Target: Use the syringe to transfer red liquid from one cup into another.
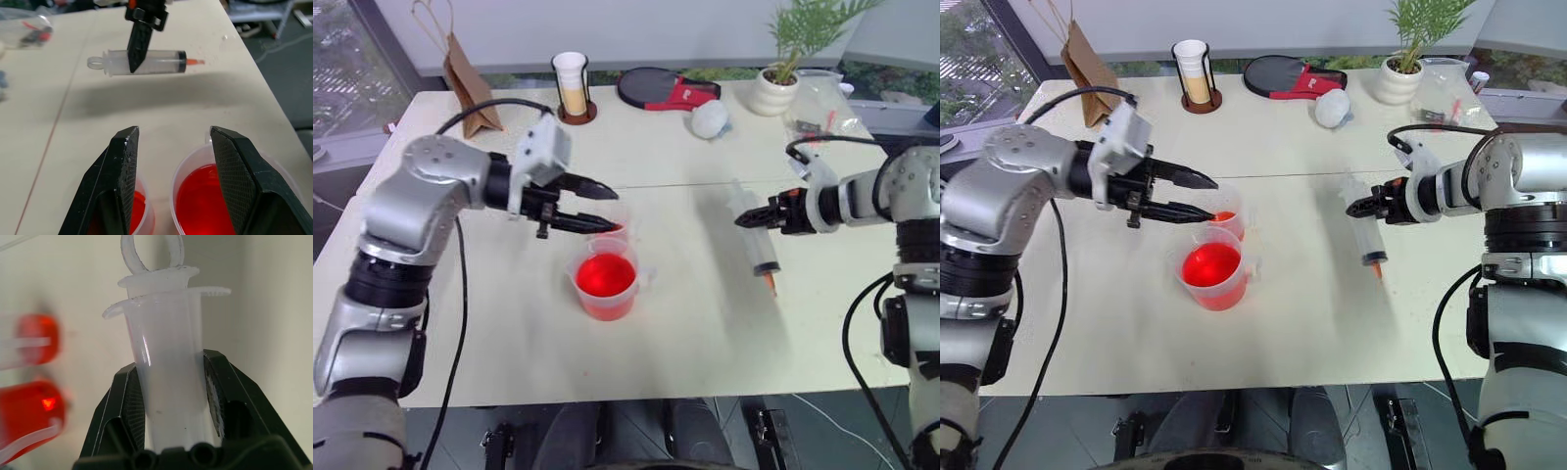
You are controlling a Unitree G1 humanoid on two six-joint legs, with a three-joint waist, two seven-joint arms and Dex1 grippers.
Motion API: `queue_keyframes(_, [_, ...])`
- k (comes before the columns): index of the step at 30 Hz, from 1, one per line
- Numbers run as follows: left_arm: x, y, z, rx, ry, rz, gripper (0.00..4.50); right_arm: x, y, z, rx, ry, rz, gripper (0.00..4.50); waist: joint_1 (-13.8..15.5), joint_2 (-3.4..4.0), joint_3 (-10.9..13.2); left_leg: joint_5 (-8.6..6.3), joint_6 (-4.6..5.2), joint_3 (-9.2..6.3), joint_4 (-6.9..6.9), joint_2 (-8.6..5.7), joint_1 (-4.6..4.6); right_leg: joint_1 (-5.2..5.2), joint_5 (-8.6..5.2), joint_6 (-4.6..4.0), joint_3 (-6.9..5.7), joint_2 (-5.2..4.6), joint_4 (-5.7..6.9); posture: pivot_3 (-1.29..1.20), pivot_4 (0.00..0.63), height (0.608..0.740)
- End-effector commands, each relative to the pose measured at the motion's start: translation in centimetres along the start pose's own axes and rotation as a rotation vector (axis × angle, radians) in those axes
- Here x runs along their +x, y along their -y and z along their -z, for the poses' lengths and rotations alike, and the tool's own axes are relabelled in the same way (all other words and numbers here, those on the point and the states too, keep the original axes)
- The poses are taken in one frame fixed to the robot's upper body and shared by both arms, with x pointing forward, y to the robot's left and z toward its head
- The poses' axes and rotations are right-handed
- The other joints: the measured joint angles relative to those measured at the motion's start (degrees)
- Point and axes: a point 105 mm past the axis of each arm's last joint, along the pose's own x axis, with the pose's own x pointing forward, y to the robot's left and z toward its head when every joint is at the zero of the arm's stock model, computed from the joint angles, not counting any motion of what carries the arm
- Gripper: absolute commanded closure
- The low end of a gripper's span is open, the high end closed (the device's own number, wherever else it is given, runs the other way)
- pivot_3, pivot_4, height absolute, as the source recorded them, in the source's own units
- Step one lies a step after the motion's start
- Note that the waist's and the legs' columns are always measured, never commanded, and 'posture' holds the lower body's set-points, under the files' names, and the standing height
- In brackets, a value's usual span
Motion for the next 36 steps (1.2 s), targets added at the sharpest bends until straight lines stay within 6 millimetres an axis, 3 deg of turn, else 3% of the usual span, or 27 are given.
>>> queue_keyframes(1, [0.2, -0.5, -1.1, 0.065, 0.006, 0.014, 2.16, 0.5, 1.0, 0.4, 0.043, 0.005, 0.056, 3.12, 0.12, -0.01, 0.00, 0.00, 0.00, 0.00, 0.01, 0.00, 0.00, 0.01, 0.00, 0.01, -0.01, 0.00, -0.01, 0.00, 0.150, 0.739])
queue_keyframes(5, [0.5, -1.2, -0.9, 0.075, 0.002, 0.011, 2.16, 1.6, 2.0, 0.8, 0.063, 0.013, 0.106, 3.12, 0.18, 0.00, 0.00, 0.01, -0.01, 0.01, 0.06, -0.02, 0.00, 0.03, 0.01, 0.01, -0.01, -0.01, 0.00, 0.00, 0.150, 0.739])
queue_keyframes(7, [0.3, -1.4, -1.3, 0.075, 0.021, 0.006, 2.10, 1.9, 2.1, 0.9, 0.055, 0.016, 0.114, 2.04, 0.16, -0.01, 0.00, 0.02, -0.01, 0.01, 0.06, -0.02, 0.00, 0.03, 0.01, 0.02, -0.01, -0.01, 0.01, 0.00, 0.150, 0.739])
queue_keyframes(8, [0.2, -1.7, -1.5, 0.075, 0.027, -0.005, 2.10, 2.0, 2.1, 0.8, 0.049, 0.025, 0.120, 1.85, 0.16, -0.01, 0.00, 0.02, -0.01, 0.01, 0.06, -0.02, -0.01, 0.03, 0.01, 0.02, -0.01, 0.00, 0.01, 0.00, 0.150, 0.739])
queue_keyframes(11, [-0.6, -2.4, -1.7, 0.058, 0.041, -0.058, 2.10, 1.7, 2.3, 0.1, 0.022, 0.075, 0.134, 0.14, 0.13, -0.01, -0.01, 0.01, 0.00, 0.01, 0.07, -0.02, 0.00, 0.04, 0.01, 0.02, -0.01, 0.01, 0.01, 0.00, 0.150, 0.739])
queue_keyframes(15, [-3.2, -2.9, -1.0, 0.006, 0.036, -0.154, 2.10, -0.4, 1.5, -2.1, -0.017, 0.193, 0.076, 0.06, -0.04, 0.01, 0.00, 0.02, -0.01, 0.00, 0.07, -0.02, 0.00, 0.02, 0.01, 0.03, -0.01, 0.02, 0.02, 0.00, 0.150, 0.739])
queue_keyframes(19, [-7.2, -2.7, -0.1, -0.110, 0.069, -0.286, 2.10, -5.0, -0.5, -4.3, -0.163, 0.368, -0.070, 0.06, -0.15, 0.12, 0.07, -0.01, 0.02, 0.02, 0.01, 0.00, -0.01, -0.07, 0.00, 0.03, -0.01, 0.03, 0.02, 0.00, 0.150, 0.739])
queue_keyframes(23, [-10.2, -2.4, 1.7, -0.225, 0.085, -0.460, 2.10, -8.1, 1.9, -4.9, -0.489, 0.561, 0.021, 0.06, 0.25, -0.05, -0.02, -0.10, 0.18, -0.02, 0.06, 0.01, 0.00, 0.05, 0.00, 0.04, -0.06, 0.04, -0.01, 0.00, 0.150, 0.739])
queue_keyframes(25, [-11.1, -1.8, 3.2, -0.272, 0.063, -0.534, 2.10, -8.2, 3.1, -3.4, -0.626, 0.581, 0.029, 0.06, 0.46, -0.18, -0.08, -0.14, 0.24, -0.07, 0.13, 0.00, 0.03, 0.23, -0.01, 0.06, -0.13, 0.04, -0.07, 0.00, 0.150, 0.739])
queue_keyframes(28, [-11.9, -0.4, 6.2, -0.367, 0.042, -0.633, 2.10, -7.2, 6.0, -1.3, -0.608, 0.567, 0.039, 0.06, 0.32, -0.14, -0.06, -0.18, 0.31, -0.03, 0.18, -0.02, 0.28, 0.53, -0.01, 0.06, -0.10, -0.02, -0.15, 0.00, 0.150, 0.739])
queue_keyframes(33, [-13.5, 0.8, 10.9, -0.483, 0.056, -0.810, 2.10, -6.3, 8.8, -0.9, -0.548, 0.625, 0.105, 0.06, 0.11, -0.03, -0.02, -0.12, 0.20, -0.01, 0.16, 0.03, 0.37, 0.54, 0.00, 0.04, -0.05, -0.01, -0.11, 0.00, 0.150, 0.739])
queue_keyframes(36, [-13.3, 1.1, 11.7, -0.513, 0.079, -0.848, 2.10, -5.9, 9.2, -0.5, -0.544, 0.654, 0.110, 0.06, 0.23, -0.01, -0.03, -0.11, 0.16, -0.01, 0.07, 0.04, 0.42, 0.53, 0.00, 0.03, -0.05, -0.02, -0.10, 0.00, 0.150, 0.739])
